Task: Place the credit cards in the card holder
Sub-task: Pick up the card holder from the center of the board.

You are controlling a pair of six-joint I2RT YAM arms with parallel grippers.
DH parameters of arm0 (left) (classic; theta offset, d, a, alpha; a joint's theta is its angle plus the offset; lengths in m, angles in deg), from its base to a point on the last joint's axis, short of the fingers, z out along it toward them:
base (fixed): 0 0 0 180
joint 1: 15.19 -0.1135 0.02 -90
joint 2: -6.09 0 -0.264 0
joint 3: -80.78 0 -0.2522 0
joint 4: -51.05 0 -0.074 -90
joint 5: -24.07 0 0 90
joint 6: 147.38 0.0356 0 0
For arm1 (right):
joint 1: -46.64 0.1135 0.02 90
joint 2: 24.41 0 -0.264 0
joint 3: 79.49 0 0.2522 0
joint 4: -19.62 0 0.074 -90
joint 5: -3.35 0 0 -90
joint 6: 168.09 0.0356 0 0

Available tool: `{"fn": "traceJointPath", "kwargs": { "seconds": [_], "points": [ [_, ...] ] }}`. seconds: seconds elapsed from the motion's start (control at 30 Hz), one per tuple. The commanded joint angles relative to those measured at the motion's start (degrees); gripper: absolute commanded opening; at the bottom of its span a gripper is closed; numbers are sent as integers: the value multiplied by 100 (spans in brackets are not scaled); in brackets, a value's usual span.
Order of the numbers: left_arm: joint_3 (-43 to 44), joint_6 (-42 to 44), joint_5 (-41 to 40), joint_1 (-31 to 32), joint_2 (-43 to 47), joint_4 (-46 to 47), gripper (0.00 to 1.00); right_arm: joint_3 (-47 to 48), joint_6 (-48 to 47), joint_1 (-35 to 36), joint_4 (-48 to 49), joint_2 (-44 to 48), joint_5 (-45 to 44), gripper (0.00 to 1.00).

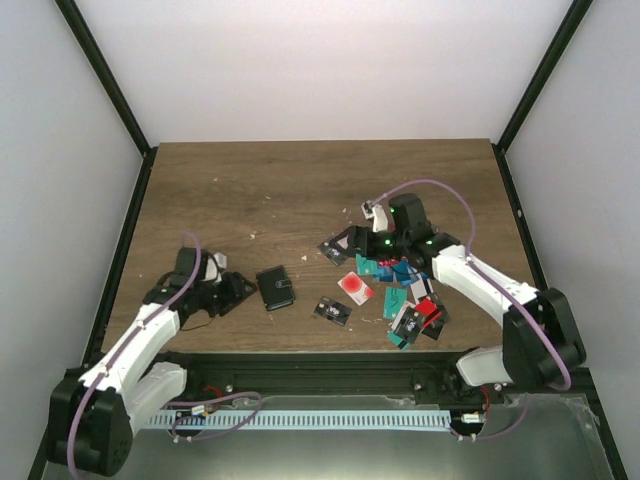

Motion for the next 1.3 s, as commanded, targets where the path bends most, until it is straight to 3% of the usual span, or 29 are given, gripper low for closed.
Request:
{"fn": "traceJointPath", "kwargs": {
  "seconds": [0.0,0.27,0.67,0.8,0.9,0.97,1.13,1.27],
  "points": [
    [-185,-731,25,548,-507,1123,52,-9,-79,261,233,-398,138,85],
    [-230,-821,-607,846,-1257,1529,47,-92,-334,343,196,-570,324,81],
    [-555,-851,-632,845,-1891,2451,37,-300,-392,347,327,-661,376,77],
    [-419,-651,-462,843,-2441,2652,25,-207,-449,347,193,-753,280,77],
    [-445,-690,-377,836,-2678,2878,9,-142,-482,347,110,-798,268,76],
    [-520,-757,-381,841,-2651,2981,4,-103,-516,347,63,-823,280,76],
    [-416,-531,-469,846,-2047,2649,4,-101,-632,346,147,-936,648,76],
    [-246,-277,-75,864,-1630,2486,4,-105,-767,404,224,-1140,1161,76]
  ]
}}
